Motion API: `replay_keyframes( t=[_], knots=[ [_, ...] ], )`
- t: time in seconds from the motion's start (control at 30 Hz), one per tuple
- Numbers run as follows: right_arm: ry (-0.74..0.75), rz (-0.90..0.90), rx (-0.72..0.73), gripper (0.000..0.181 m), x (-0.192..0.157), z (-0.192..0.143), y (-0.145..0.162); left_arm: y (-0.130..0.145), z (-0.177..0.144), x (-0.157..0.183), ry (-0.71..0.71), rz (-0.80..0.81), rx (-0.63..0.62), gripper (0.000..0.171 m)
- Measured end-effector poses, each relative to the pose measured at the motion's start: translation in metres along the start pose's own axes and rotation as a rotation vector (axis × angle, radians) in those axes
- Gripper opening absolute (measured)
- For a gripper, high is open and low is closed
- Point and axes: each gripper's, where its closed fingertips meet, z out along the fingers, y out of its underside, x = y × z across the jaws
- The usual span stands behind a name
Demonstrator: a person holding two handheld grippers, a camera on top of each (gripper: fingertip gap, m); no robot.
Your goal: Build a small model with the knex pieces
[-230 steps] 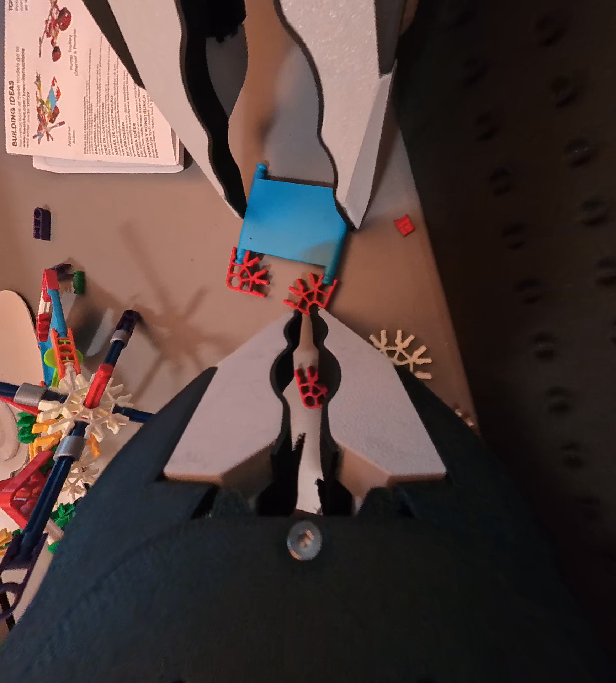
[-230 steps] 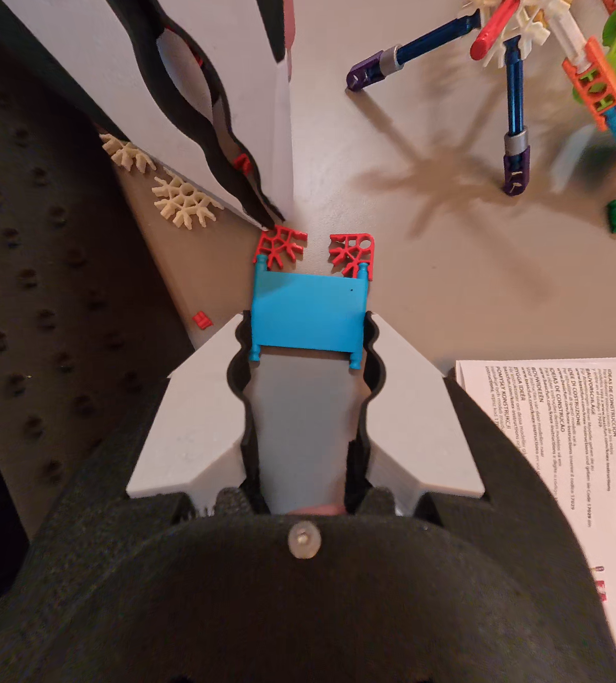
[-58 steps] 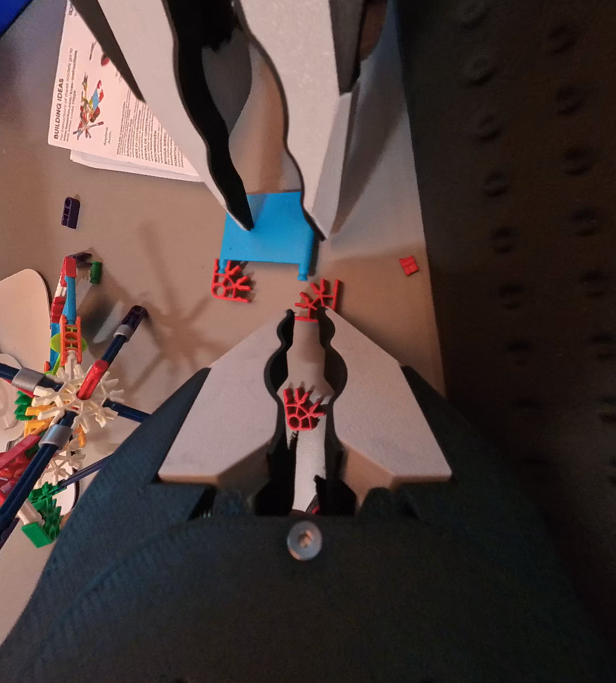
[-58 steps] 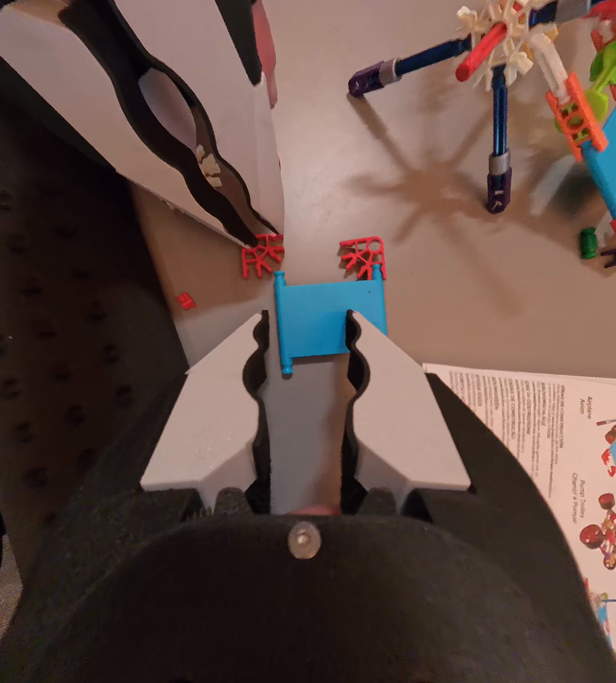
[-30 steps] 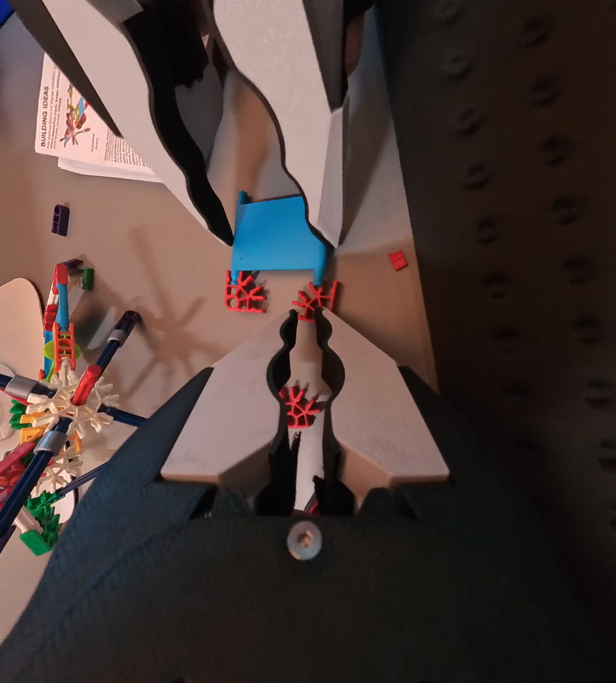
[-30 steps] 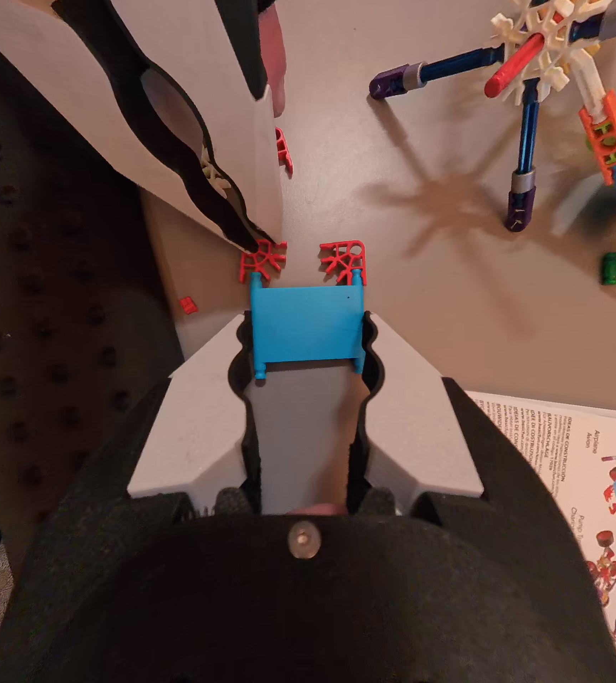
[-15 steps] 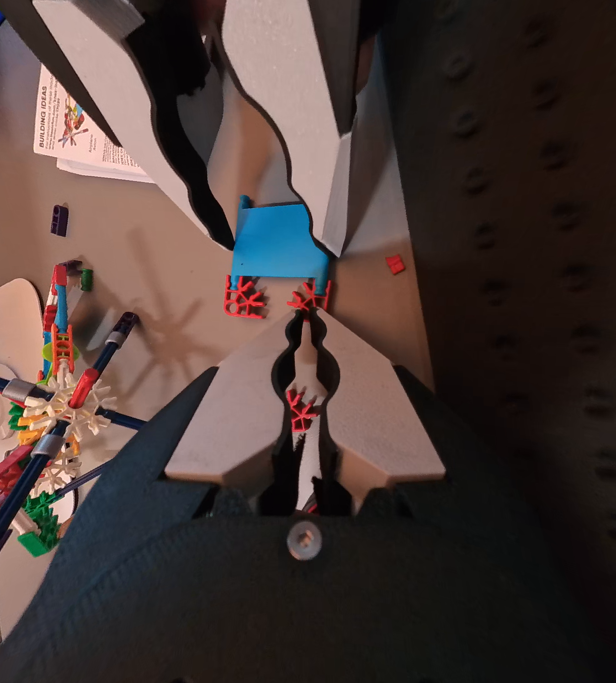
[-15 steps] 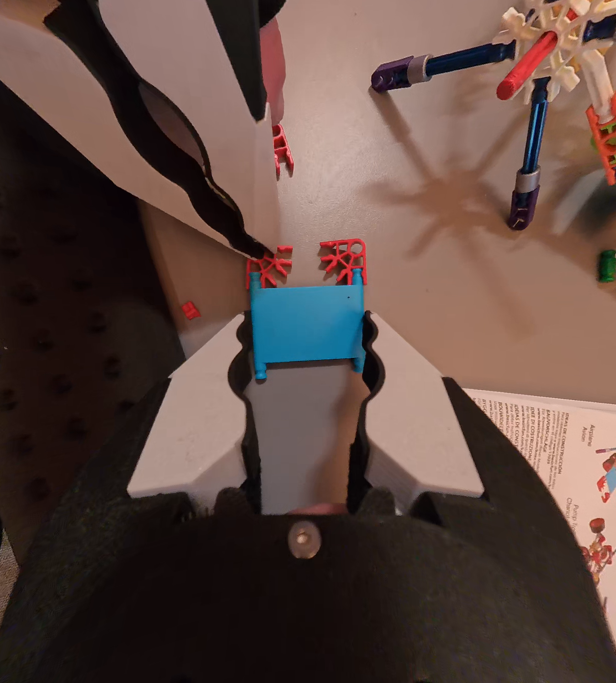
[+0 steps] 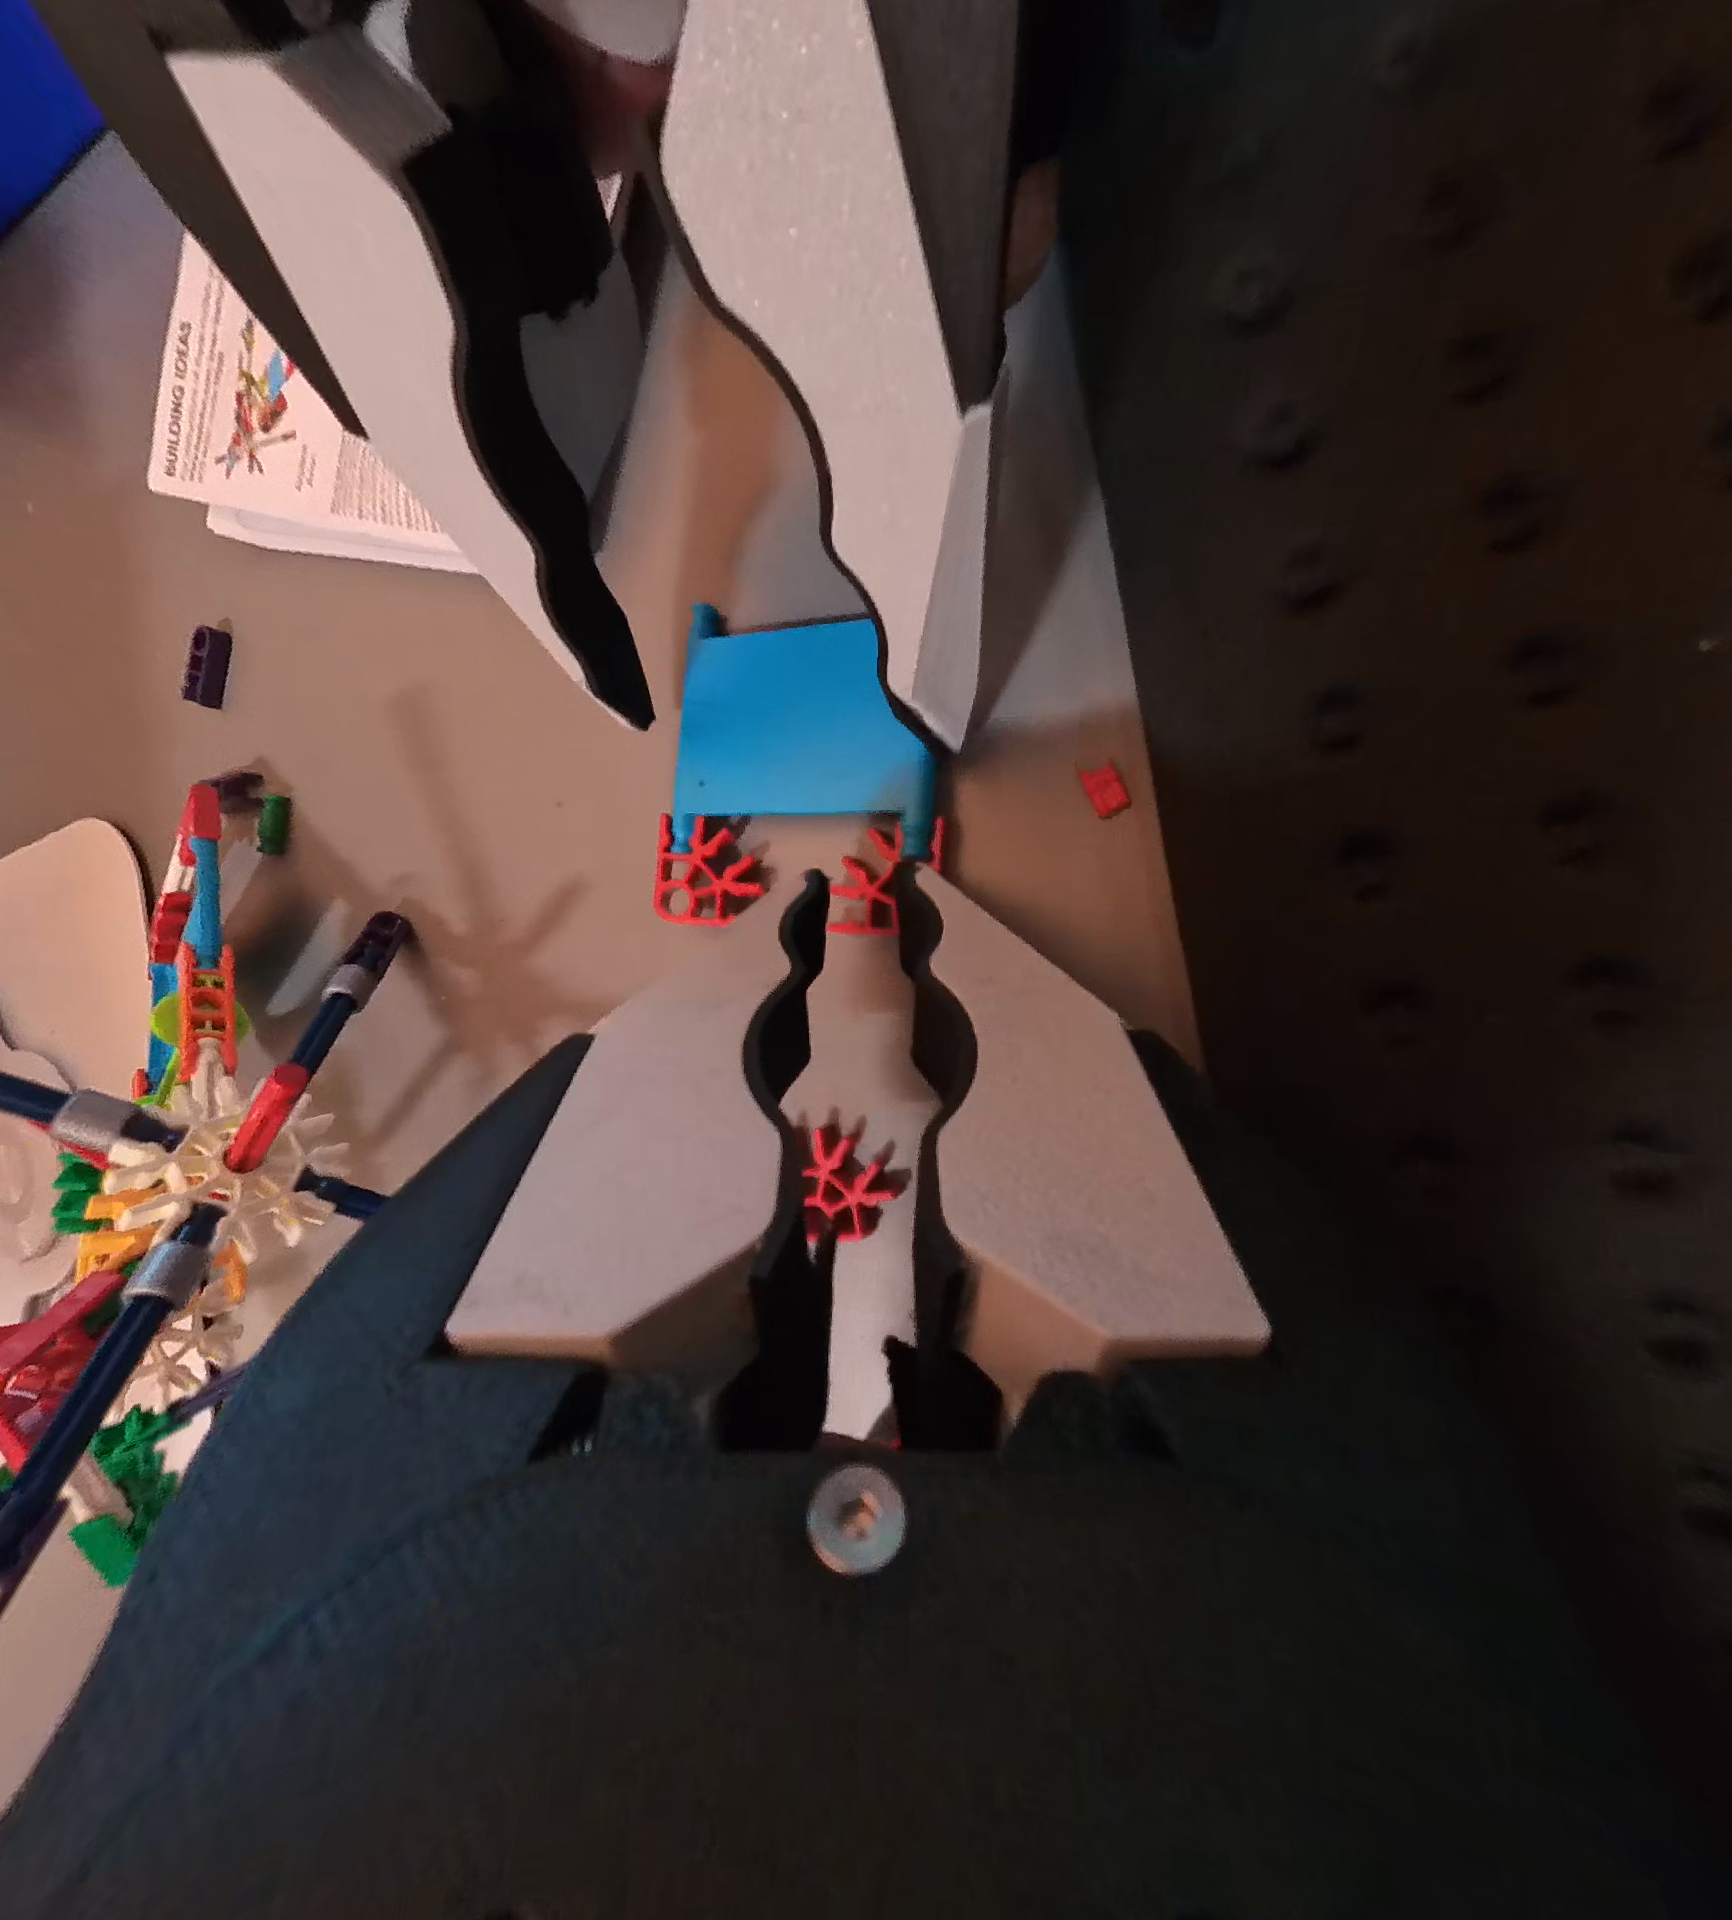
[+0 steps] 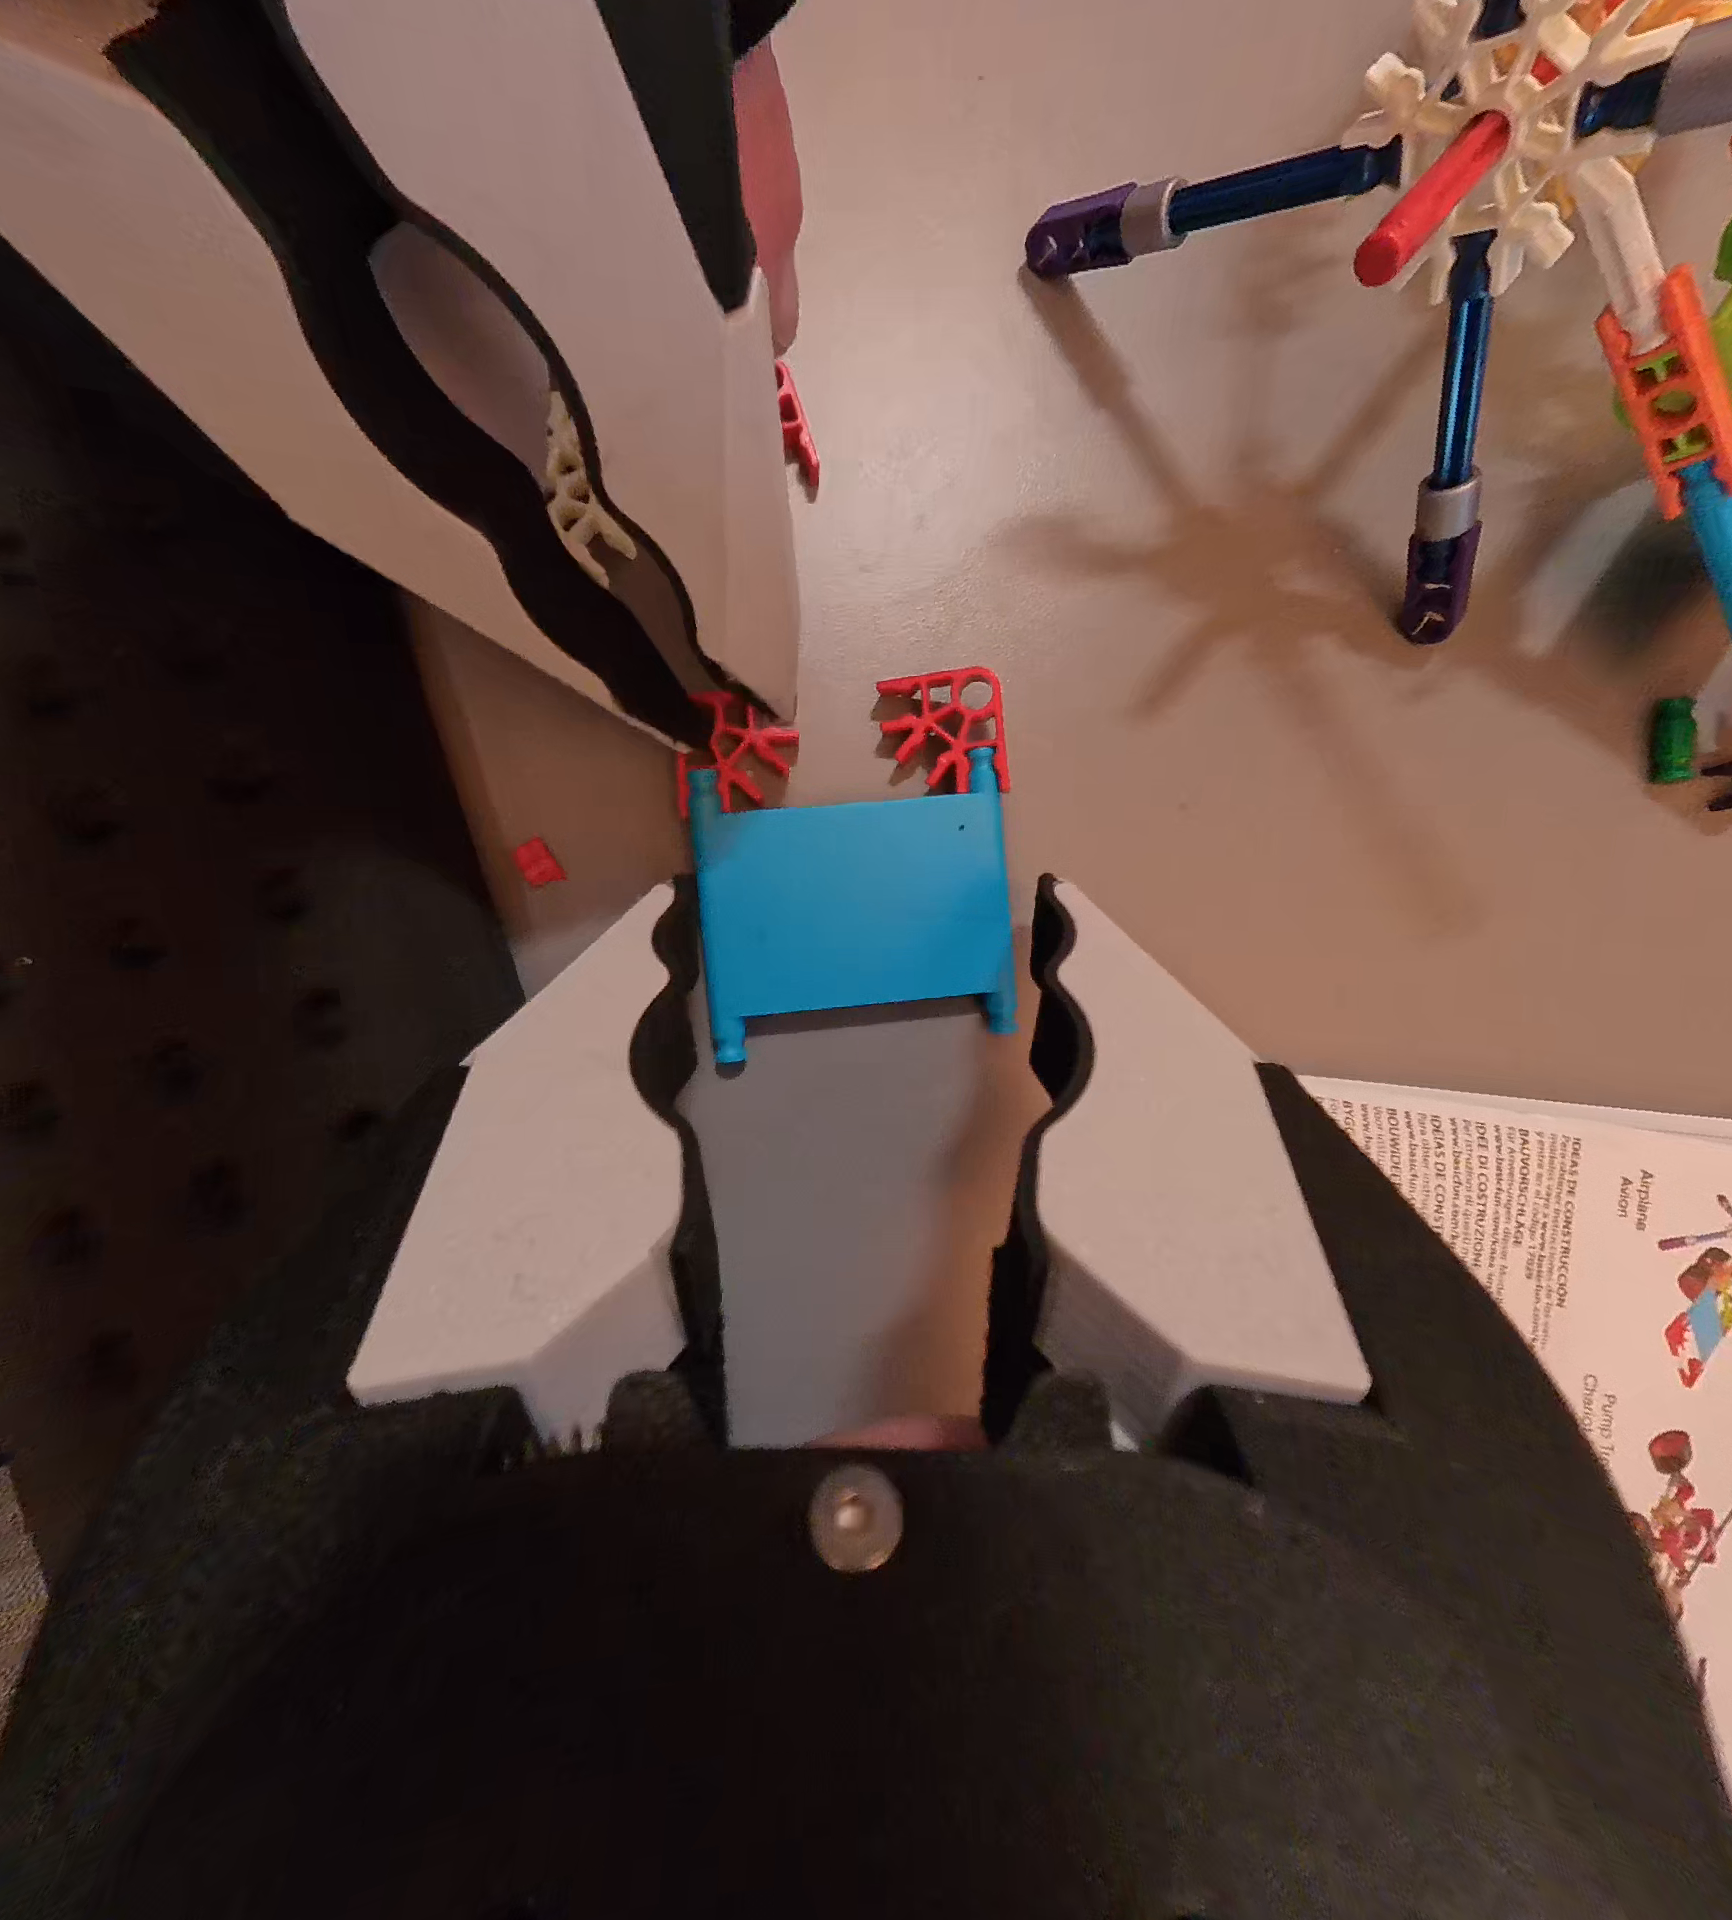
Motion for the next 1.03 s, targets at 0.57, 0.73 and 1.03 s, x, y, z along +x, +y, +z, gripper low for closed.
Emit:
replay_keyframes(
  t=[0.57,0.73,1.03],
  knots=[
    [-0.001,0.008,0.017,0.064,0.003,0.0,0.003,0.008,0.001,-0.005,-0.003,-0.002,-0.026,0.014],
    [-0.014,0.01,0.006,0.058,0.001,0.003,0.005,0.006,-0.001,-0.004,0.004,0.003,-0.018,0.015],
    [-0.032,-0.006,0.007,0.057,-0.004,0.001,0.005,0.005,0.003,0.001,0.015,0.018,-0.017,0.012]
  ],
)
